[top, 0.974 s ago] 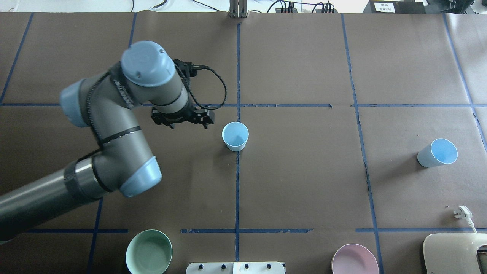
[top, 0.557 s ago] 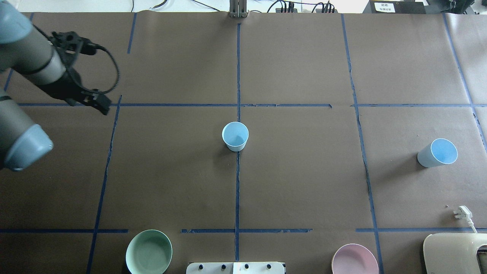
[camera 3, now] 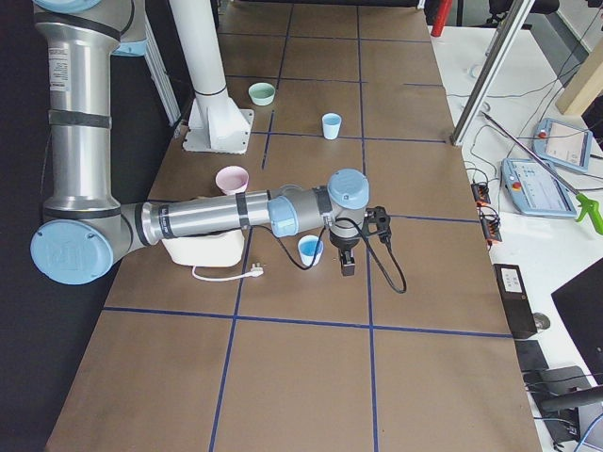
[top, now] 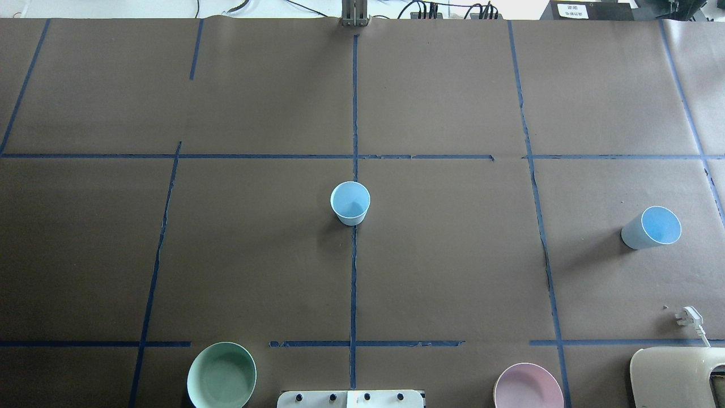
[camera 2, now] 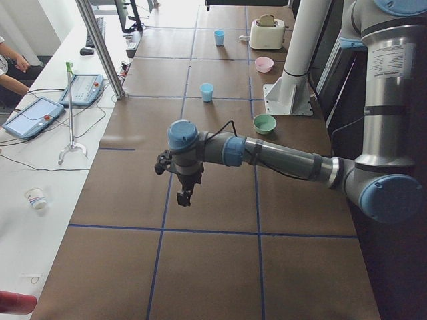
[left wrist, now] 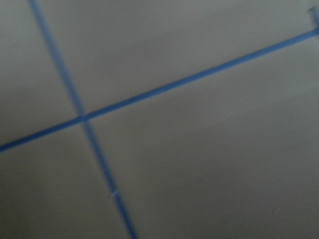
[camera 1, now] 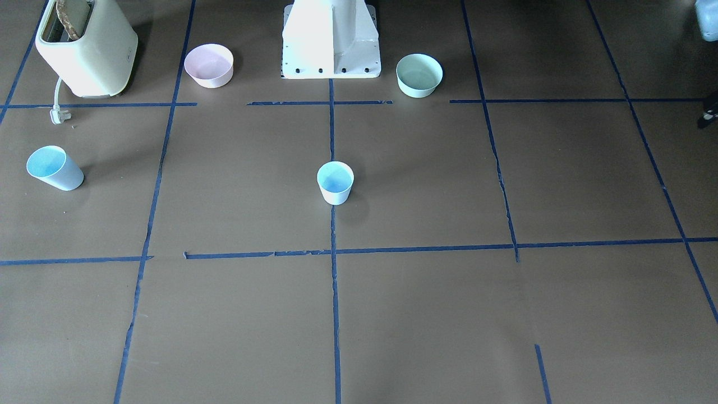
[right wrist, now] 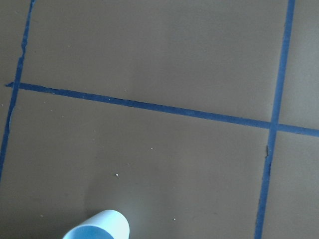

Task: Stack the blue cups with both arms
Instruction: 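Set the cup down upright, open the left gripper and withdraw, then reach the right gripper to the other light blue cup and grasp it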

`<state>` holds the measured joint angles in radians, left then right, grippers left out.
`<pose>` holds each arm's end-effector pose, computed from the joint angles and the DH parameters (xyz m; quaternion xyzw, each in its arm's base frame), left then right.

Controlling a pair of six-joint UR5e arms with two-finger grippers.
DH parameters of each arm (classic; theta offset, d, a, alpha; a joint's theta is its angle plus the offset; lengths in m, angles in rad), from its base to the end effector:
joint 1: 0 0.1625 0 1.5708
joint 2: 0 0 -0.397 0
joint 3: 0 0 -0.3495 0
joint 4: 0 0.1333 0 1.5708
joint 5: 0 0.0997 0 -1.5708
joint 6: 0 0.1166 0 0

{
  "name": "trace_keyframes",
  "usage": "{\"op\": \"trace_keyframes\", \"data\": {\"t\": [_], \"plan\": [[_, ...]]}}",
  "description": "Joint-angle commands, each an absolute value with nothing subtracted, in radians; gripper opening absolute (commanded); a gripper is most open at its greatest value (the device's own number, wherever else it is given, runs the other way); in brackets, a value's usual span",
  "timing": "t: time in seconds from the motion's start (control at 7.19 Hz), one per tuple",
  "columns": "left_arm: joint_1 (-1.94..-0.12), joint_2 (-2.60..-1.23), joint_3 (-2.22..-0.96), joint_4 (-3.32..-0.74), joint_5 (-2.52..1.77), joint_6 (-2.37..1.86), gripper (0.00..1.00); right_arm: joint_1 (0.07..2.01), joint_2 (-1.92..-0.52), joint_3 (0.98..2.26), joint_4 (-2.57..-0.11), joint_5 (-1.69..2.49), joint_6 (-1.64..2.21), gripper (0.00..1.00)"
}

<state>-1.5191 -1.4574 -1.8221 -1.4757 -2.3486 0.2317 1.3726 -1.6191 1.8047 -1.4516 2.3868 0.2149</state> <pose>-0.0305 -0.4065 0.5876 0.0538 0.3758 0.1387 0.9147 -0.0399 -0.4442 0.5408 0.0560 -0.4124 -0.0527 0.9077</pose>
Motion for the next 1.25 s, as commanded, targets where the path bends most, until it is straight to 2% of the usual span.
{"op": "trace_keyframes", "data": {"t": [0.0, 0.14, 0.28, 0.56, 0.97, 1.11], "plan": [[-1.591, -1.376, -1.801, -1.525, -2.37, 0.285, 1.0, 1.248, -1.662, 1.851, -1.357, 2.356, 0.427, 1.0], [-1.591, -1.376, -1.804, -1.525, -2.37, 0.284, 1.0, 1.194, -1.76, 1.844, -1.159, 2.297, 0.507, 1.0], [-1.591, -1.376, -1.804, -1.525, -2.37, 0.284, 1.0, 1.149, -1.794, 1.842, -1.066, 2.284, 0.613, 1.0], [-1.591, -1.374, -1.809, -1.525, -2.37, 0.281, 1.0, 1.057, -1.847, 1.839, -1.031, 2.198, 0.617, 1.0], [-1.592, -1.374, -1.812, -1.525, -2.37, 0.282, 1.0, 1.008, -1.818, 1.784, -1.029, 2.195, 0.618, 0.98], [-1.592, -1.374, -1.812, -1.525, -2.37, 0.282, 1.0, 1.008, -1.801, 1.763, -1.029, 2.197, 0.621, 0.78]]}}
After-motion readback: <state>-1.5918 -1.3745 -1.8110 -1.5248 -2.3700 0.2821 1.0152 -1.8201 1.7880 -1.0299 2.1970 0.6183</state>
